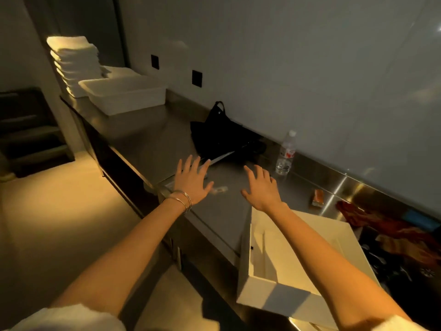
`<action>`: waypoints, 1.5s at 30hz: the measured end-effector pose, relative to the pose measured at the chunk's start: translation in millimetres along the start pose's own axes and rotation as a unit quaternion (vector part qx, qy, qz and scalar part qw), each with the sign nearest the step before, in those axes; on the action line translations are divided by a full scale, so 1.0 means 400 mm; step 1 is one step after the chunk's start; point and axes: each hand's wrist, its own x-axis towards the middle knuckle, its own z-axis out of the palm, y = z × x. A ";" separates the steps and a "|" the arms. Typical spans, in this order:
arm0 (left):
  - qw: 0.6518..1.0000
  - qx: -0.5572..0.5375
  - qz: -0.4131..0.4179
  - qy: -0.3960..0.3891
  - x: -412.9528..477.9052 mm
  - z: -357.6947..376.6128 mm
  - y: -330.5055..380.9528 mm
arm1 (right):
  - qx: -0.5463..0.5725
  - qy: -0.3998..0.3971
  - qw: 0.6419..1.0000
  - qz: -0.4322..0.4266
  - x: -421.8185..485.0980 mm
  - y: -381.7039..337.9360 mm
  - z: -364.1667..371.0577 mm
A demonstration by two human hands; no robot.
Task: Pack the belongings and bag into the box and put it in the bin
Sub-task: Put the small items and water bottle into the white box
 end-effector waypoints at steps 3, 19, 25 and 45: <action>1.000 0.009 0.016 -0.022 0.087 0.035 -0.050 | 0.020 -0.012 1.000 0.021 0.094 0.009 0.038; 0.988 -0.023 0.111 -0.107 0.396 0.283 -0.239 | 0.077 -0.153 0.976 0.133 0.345 0.065 0.222; 0.969 -0.051 0.193 -0.144 0.482 0.375 -0.250 | 0.091 -0.209 0.955 0.187 0.397 0.052 0.295; 0.788 -0.076 0.589 -0.161 0.674 0.604 -0.335 | 0.123 -0.182 0.923 0.316 0.413 -0.134 0.499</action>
